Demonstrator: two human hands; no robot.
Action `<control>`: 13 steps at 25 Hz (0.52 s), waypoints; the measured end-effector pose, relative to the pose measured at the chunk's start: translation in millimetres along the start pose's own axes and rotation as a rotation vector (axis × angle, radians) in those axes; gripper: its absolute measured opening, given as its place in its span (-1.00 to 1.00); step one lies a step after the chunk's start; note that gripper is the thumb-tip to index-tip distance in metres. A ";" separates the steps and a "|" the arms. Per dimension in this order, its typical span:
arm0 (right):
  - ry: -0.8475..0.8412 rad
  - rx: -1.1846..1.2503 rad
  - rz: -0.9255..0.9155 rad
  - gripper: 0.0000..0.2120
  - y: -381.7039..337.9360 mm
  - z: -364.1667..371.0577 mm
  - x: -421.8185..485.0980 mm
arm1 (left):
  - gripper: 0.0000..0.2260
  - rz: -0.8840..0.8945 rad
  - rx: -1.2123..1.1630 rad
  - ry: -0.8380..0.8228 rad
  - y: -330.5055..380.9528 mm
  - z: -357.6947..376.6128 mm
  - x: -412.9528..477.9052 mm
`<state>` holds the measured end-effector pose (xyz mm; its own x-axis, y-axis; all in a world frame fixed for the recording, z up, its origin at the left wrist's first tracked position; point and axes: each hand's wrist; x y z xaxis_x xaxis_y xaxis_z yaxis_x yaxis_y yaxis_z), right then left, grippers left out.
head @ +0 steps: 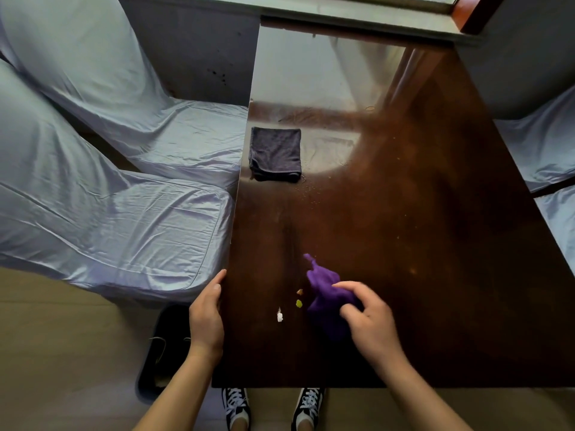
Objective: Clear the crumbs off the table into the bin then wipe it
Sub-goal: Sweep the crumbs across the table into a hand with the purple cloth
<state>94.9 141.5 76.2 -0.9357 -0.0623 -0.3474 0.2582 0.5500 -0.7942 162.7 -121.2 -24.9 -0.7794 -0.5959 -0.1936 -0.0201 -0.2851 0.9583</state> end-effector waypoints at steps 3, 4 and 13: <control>0.055 0.189 0.224 -0.71 22.5 -31.9 8.2 | -0.70 -0.021 -0.055 0.025 1.4 3.1 -1.3; 0.075 0.204 0.295 -0.70 29.7 -35.3 9.2 | -0.70 -0.019 -0.058 0.031 1.2 3.5 -1.5; -0.050 -0.099 0.065 -0.69 -1.7 64.8 -18.4 | -0.72 -0.005 -0.105 0.095 13.3 10.7 -6.3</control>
<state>127.2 87.8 51.6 -0.9039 -0.0637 -0.4229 0.2909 0.6333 -0.7171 160.6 -113.2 -8.6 -0.7164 -0.6613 -0.2226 0.0452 -0.3624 0.9309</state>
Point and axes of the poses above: each hand's wrist, its own x-axis towards the middle knuckle, its own z-axis out of the palm, y = z × x, and after that the axes turned 10 degrees about z, right-handed
